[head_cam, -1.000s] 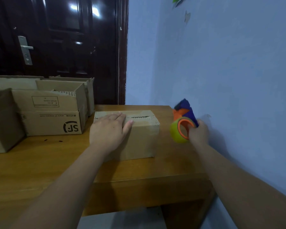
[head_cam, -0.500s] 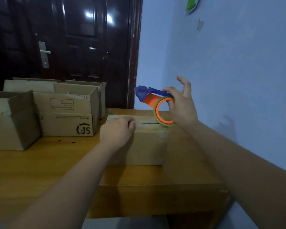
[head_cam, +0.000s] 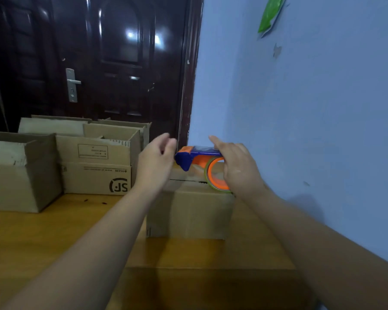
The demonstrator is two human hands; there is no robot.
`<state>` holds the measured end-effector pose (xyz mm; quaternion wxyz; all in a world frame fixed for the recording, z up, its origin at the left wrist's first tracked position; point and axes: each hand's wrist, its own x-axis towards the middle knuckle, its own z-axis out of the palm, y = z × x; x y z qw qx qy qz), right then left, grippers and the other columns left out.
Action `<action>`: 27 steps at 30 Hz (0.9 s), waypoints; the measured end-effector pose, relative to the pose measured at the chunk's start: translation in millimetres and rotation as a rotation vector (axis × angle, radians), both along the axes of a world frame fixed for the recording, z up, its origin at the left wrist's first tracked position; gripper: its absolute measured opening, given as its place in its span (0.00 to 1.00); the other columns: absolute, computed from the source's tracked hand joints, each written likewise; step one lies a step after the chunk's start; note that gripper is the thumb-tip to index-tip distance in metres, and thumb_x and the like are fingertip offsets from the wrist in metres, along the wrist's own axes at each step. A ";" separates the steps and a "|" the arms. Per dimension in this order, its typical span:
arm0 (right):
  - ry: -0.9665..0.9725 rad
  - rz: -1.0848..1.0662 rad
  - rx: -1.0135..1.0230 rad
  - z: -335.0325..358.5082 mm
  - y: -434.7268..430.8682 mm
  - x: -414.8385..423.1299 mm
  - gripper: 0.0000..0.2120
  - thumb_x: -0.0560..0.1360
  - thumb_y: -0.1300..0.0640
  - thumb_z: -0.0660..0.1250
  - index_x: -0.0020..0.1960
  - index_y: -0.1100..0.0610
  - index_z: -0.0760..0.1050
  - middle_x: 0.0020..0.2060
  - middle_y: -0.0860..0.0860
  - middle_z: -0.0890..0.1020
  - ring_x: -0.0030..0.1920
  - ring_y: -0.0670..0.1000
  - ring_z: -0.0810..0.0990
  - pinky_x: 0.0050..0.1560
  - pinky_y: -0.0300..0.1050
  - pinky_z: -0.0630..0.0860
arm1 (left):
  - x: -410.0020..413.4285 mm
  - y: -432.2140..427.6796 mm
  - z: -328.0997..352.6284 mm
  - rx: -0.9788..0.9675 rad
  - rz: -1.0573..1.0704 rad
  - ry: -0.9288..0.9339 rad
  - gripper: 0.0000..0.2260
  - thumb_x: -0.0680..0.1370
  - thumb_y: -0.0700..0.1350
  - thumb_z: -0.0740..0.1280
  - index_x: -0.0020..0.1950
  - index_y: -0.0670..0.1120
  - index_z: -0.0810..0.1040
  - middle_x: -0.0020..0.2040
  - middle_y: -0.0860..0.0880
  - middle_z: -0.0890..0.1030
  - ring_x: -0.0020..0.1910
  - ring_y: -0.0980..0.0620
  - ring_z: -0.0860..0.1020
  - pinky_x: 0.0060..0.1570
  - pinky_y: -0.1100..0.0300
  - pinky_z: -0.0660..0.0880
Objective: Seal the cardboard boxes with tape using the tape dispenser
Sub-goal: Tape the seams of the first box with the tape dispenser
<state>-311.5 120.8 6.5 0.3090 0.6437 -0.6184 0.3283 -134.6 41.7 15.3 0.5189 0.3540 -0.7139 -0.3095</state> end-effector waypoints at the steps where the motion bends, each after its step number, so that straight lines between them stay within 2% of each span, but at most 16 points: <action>1: -0.018 0.012 -0.010 -0.8 0.7 -0.3 0.28 0.71 0.61 0.49 0.70 0.58 0.70 0.49 0.54 0.82 0.48 0.56 0.74 0.47 0.42 0.67 | -1.9 7.7 3.8 -0.128 -0.025 -0.071 0.20 0.80 0.50 0.61 0.71 0.46 0.69 0.66 0.49 0.74 0.63 0.55 0.71 0.60 0.63 0.65; 3: -0.034 0.027 -0.017 -0.6 2.0 1.6 0.27 0.71 0.58 0.50 0.67 0.61 0.73 0.50 0.55 0.82 0.48 0.58 0.76 0.47 0.43 0.70 | -10.1 18.3 9.0 -0.283 -0.054 -0.235 0.23 0.78 0.53 0.65 0.71 0.44 0.70 0.65 0.48 0.75 0.63 0.53 0.72 0.61 0.62 0.65; 5: -0.017 0.026 -0.027 0.5 3.3 4.9 0.24 0.71 0.58 0.50 0.60 0.64 0.76 0.48 0.56 0.83 0.46 0.61 0.78 0.46 0.47 0.75 | -21.1 18.8 9.8 -0.349 -0.040 -0.369 0.25 0.77 0.54 0.66 0.71 0.44 0.69 0.63 0.47 0.76 0.62 0.50 0.72 0.63 0.58 0.67; 8: 0.008 0.026 -0.056 1.3 5.9 6.1 0.23 0.70 0.60 0.51 0.57 0.65 0.77 0.49 0.57 0.83 0.46 0.62 0.80 0.45 0.52 0.78 | -30.0 19.0 10.9 -0.427 0.027 -0.437 0.19 0.78 0.53 0.64 0.65 0.44 0.74 0.57 0.46 0.78 0.57 0.48 0.74 0.58 0.53 0.71; 11: 0.036 0.043 -0.100 -1.4 7.2 6.5 0.24 0.70 0.62 0.51 0.64 0.62 0.71 0.56 0.57 0.81 0.47 0.62 0.80 0.50 0.47 0.74 | -32.7 21.6 10.4 -0.552 0.083 -0.480 0.17 0.79 0.52 0.62 0.66 0.48 0.74 0.58 0.49 0.78 0.57 0.49 0.73 0.56 0.54 0.72; 13: 0.027 0.014 -0.127 1.5 7.9 10.0 0.24 0.71 0.62 0.51 0.66 0.58 0.66 0.65 0.58 0.75 0.46 0.59 0.80 0.43 0.43 0.75 | -32.6 20.9 9.1 -0.565 0.093 -0.492 0.17 0.80 0.53 0.61 0.67 0.50 0.73 0.59 0.50 0.77 0.58 0.49 0.73 0.55 0.55 0.72; 14: 0.016 -0.006 -0.139 3.0 7.1 11.0 0.23 0.72 0.62 0.52 0.66 0.56 0.66 0.69 0.58 0.69 0.44 0.56 0.79 0.38 0.37 0.72 | -32.3 20.3 8.4 -0.540 0.089 -0.469 0.17 0.79 0.53 0.61 0.67 0.50 0.74 0.59 0.51 0.77 0.58 0.50 0.73 0.55 0.55 0.73; 15: 0.009 -0.021 -0.144 3.7 5.8 11.6 0.23 0.72 0.64 0.54 0.66 0.55 0.65 0.72 0.57 0.63 0.41 0.53 0.78 0.35 0.32 0.66 | -31.8 19.6 7.7 -0.502 0.088 -0.422 0.16 0.79 0.52 0.62 0.66 0.50 0.74 0.58 0.51 0.77 0.57 0.51 0.73 0.54 0.55 0.74; 17: -0.010 -0.035 -0.095 3.9 1.9 11.5 0.31 0.71 0.70 0.62 0.69 0.52 0.61 0.75 0.58 0.58 0.39 0.48 0.73 0.33 0.28 0.59 | -31.1 18.0 6.6 -0.413 0.098 -0.270 0.15 0.79 0.50 0.64 0.64 0.49 0.75 0.58 0.51 0.78 0.56 0.54 0.74 0.53 0.61 0.73; 18: -0.032 -0.047 -0.049 3.7 0.7 10.9 0.35 0.70 0.72 0.64 0.71 0.51 0.59 0.75 0.58 0.58 0.41 0.48 0.74 0.33 0.30 0.63 | -29.7 17.8 7.2 -0.357 0.108 -0.177 0.13 0.78 0.48 0.65 0.63 0.48 0.76 0.57 0.52 0.78 0.54 0.56 0.74 0.50 0.66 0.71; 19: -0.061 -0.064 -0.010 3.5 0.2 11.2 0.37 0.70 0.73 0.64 0.73 0.50 0.58 0.75 0.59 0.60 0.45 0.51 0.77 0.34 0.36 0.71 | -27.8 16.9 7.8 -0.292 0.121 -0.079 0.11 0.78 0.46 0.66 0.60 0.48 0.77 0.55 0.53 0.78 0.51 0.59 0.74 0.47 0.70 0.70; 20: -0.092 -0.076 0.027 3.7 0.0 12.0 0.36 0.70 0.73 0.63 0.74 0.52 0.60 0.74 0.59 0.63 0.52 0.55 0.78 0.41 0.45 0.78 | -25.2 16.3 9.3 -0.225 0.138 0.022 0.08 0.78 0.44 0.66 0.57 0.49 0.77 0.53 0.53 0.79 0.48 0.60 0.74 0.45 0.72 0.69; 21: -0.102 -0.078 0.050 3.2 0.0 12.1 0.32 0.70 0.72 0.61 0.73 0.55 0.64 0.71 0.59 0.68 0.59 0.58 0.77 0.51 0.52 0.79 | -22.2 15.7 11.6 -0.155 0.155 0.122 0.06 0.77 0.43 0.67 0.53 0.51 0.77 0.50 0.54 0.79 0.45 0.60 0.75 0.45 0.70 0.72; 22: -0.094 -0.072 0.062 3.1 0.6 12.0 0.28 0.70 0.70 0.59 0.70 0.59 0.69 0.66 0.60 0.74 0.61 0.60 0.76 0.58 0.56 0.77 | -19.1 14.7 13.7 -0.082 0.166 0.227 0.06 0.77 0.42 0.67 0.49 0.53 0.75 0.47 0.54 0.78 0.43 0.59 0.75 0.45 0.64 0.76; 24: -0.083 -0.098 0.085 4.2 2.8 12.5 0.22 0.70 0.63 0.58 0.63 0.63 0.76 0.58 0.60 0.80 0.58 0.61 0.78 0.58 0.56 0.75 | -13.4 9.3 15.6 0.077 0.180 0.433 0.08 0.76 0.40 0.66 0.45 0.54 0.73 0.43 0.55 0.76 0.42 0.56 0.77 0.47 0.54 0.79; 27: -0.089 -0.136 0.119 5.0 4.4 14.8 0.22 0.72 0.58 0.58 0.62 0.63 0.76 0.58 0.59 0.81 0.59 0.60 0.78 0.58 0.53 0.74 | -4.1 -0.7 10.8 0.300 0.195 0.632 0.09 0.76 0.38 0.66 0.43 0.53 0.73 0.44 0.52 0.77 0.44 0.50 0.79 0.48 0.49 0.80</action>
